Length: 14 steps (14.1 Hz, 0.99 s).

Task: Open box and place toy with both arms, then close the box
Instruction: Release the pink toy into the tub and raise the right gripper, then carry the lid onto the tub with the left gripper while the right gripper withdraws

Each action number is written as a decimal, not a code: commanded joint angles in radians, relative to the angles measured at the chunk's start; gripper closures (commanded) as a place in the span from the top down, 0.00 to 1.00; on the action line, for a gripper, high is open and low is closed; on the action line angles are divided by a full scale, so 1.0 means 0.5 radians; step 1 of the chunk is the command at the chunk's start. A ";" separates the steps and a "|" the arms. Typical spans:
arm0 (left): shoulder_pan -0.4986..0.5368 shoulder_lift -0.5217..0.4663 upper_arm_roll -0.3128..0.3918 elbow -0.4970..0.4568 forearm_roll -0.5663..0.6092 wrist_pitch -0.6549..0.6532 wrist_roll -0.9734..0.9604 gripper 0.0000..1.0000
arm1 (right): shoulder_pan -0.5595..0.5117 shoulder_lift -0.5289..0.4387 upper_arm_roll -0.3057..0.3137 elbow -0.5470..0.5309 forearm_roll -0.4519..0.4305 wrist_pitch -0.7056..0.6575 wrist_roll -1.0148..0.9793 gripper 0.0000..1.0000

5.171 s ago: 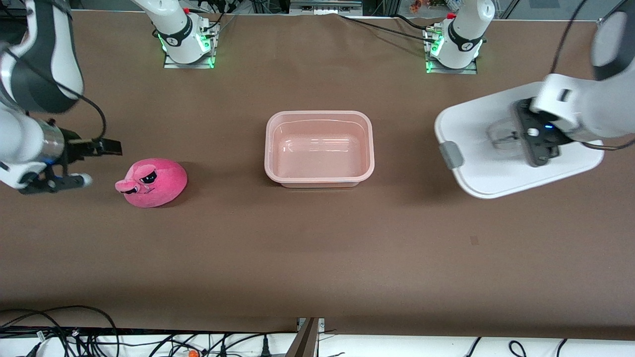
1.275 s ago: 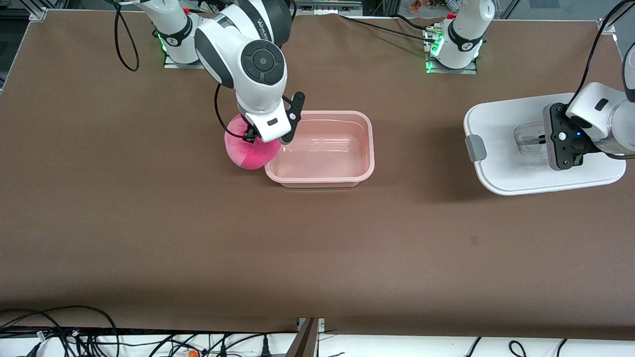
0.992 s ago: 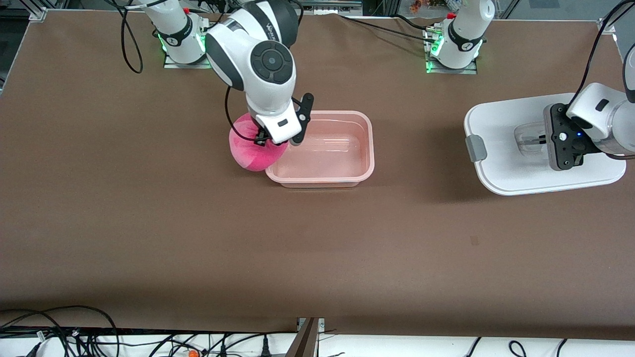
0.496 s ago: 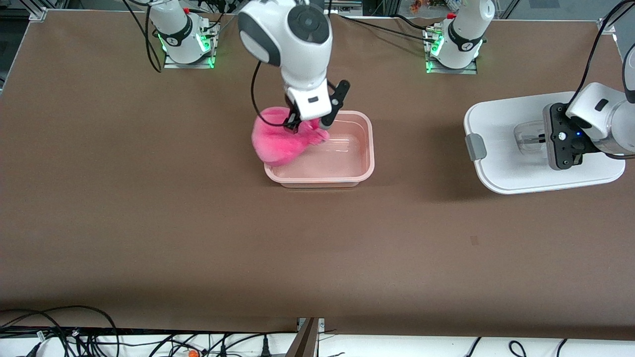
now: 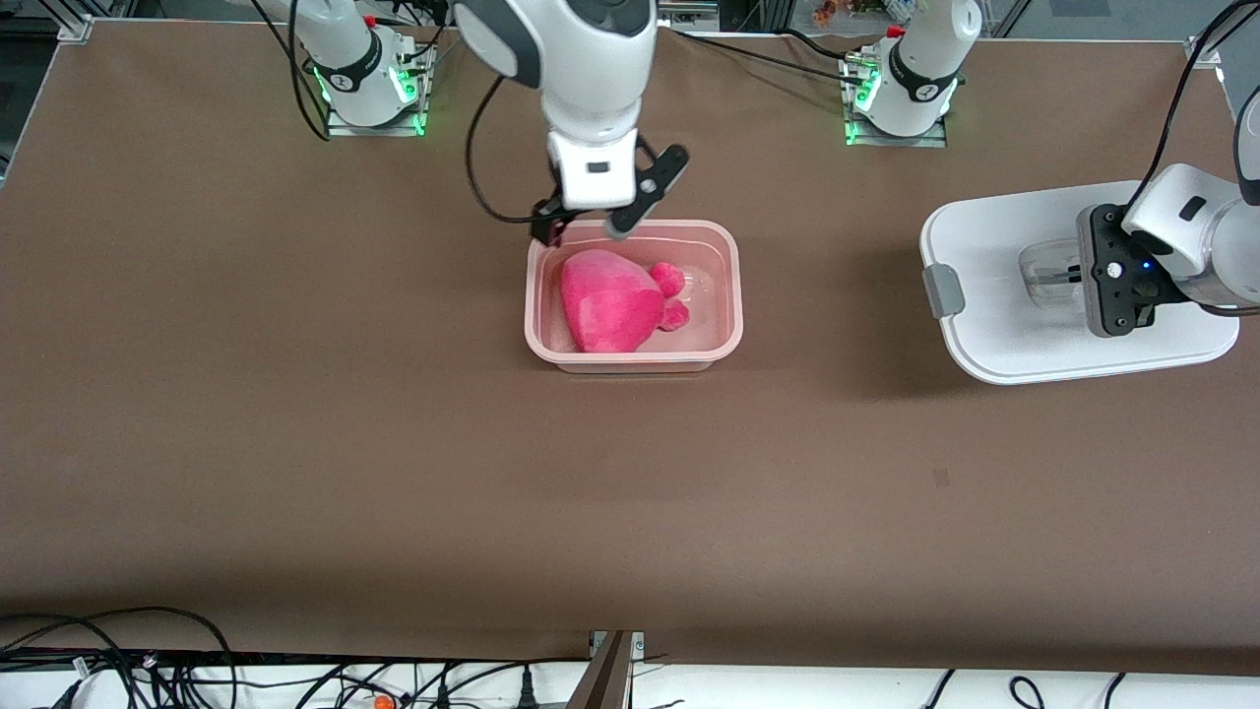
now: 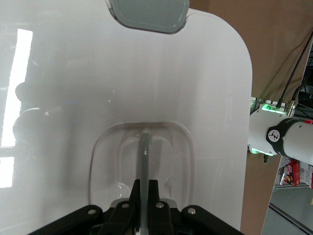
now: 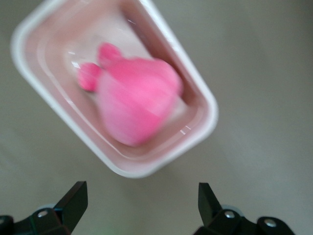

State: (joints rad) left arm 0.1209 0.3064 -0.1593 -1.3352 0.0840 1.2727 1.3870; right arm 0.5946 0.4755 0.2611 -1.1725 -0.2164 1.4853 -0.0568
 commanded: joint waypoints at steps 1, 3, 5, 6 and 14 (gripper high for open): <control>0.001 -0.005 -0.016 0.017 -0.078 -0.075 0.039 0.00 | -0.179 -0.073 -0.132 0.019 0.003 -0.114 0.012 1.00; -0.030 -0.005 -0.031 0.017 -0.128 -0.137 0.024 0.00 | -0.442 -0.104 -0.175 0.019 0.162 -0.139 0.003 1.00; -0.152 -0.005 -0.083 0.023 -0.128 -0.149 0.015 0.00 | -0.746 -0.104 -0.176 0.019 0.343 -0.166 -0.006 1.00; -0.265 0.004 -0.083 0.035 -0.128 -0.140 -0.010 0.00 | -0.866 -0.104 -0.173 0.022 0.420 -0.179 -0.003 1.00; -1.008 0.356 -0.083 0.152 -0.499 0.157 -0.951 0.00 | -1.309 -0.196 -0.200 0.019 0.479 -0.262 0.015 1.00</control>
State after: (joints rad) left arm -0.3285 0.4090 -0.2139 -1.3258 -0.1162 1.3125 0.9962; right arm -0.0350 0.4229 0.1518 -1.1620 0.0091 1.3842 -0.0716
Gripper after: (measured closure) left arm 0.930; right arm 0.000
